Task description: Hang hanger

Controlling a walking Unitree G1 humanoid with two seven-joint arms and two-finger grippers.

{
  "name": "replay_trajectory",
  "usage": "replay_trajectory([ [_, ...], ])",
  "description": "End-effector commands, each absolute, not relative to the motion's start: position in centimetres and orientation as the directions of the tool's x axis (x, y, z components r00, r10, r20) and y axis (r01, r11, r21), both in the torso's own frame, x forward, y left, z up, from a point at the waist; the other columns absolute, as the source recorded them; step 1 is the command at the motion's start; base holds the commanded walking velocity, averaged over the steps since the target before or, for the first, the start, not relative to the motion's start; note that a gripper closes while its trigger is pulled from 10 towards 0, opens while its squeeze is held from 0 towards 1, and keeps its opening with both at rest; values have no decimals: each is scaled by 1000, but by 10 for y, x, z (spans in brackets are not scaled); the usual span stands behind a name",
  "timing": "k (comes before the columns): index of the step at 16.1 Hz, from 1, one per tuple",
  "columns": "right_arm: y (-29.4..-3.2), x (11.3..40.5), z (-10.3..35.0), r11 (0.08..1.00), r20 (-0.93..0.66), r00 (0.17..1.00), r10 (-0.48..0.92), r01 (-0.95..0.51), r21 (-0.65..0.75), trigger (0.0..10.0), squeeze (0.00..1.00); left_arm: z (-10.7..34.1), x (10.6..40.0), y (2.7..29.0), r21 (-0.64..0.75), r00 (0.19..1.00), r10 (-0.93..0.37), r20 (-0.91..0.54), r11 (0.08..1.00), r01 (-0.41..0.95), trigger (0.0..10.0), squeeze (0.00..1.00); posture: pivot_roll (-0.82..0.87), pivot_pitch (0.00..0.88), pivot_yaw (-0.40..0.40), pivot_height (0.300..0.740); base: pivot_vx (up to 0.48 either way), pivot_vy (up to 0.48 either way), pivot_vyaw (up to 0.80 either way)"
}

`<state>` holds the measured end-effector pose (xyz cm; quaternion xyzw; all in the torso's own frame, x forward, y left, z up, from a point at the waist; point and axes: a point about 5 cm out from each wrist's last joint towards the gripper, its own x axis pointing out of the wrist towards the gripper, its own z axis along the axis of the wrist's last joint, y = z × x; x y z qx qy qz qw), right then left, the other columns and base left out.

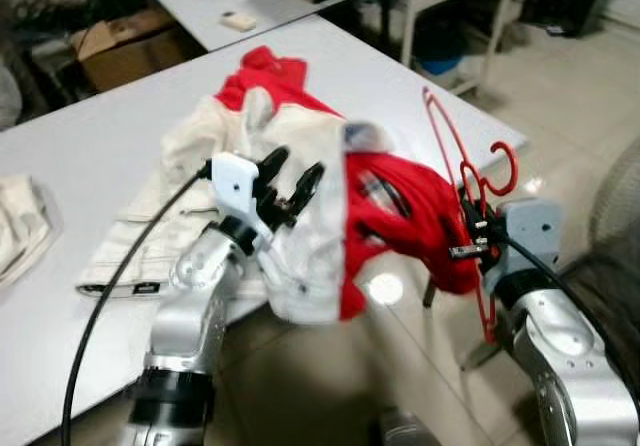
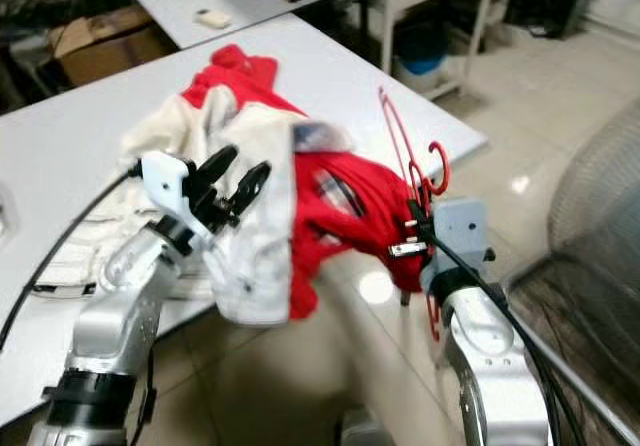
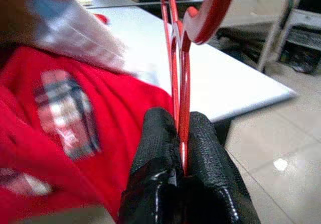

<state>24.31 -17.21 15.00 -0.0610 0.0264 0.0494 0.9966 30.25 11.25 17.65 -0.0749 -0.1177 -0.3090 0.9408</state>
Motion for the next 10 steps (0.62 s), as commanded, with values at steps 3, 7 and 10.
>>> replay_trajectory([
  [3, -166, 241, 153, 986, -41, 992, 120, -124, -108, 10000, 0, 185, 302, 110, -138, 634, -712, 301, 625, 768, 10000, 0, -223, 86, 120, 740, 0, 0, 0],
  [7, -175, 235, 150, 986, -74, 994, 83, -93, -140, 10000, 0, 169, 313, 83, -131, 520, -831, 198, 504, 854, 10000, 0, -262, 99, 106, 740, 0, 0, 0],
  [10, -188, 230, 147, 983, -104, 994, 20, -39, -181, 10000, 0, 168, 312, 59, -176, 430, -880, 200, 400, 900, 10000, 0, -293, 107, 84, 740, 0, 0, 0],
])
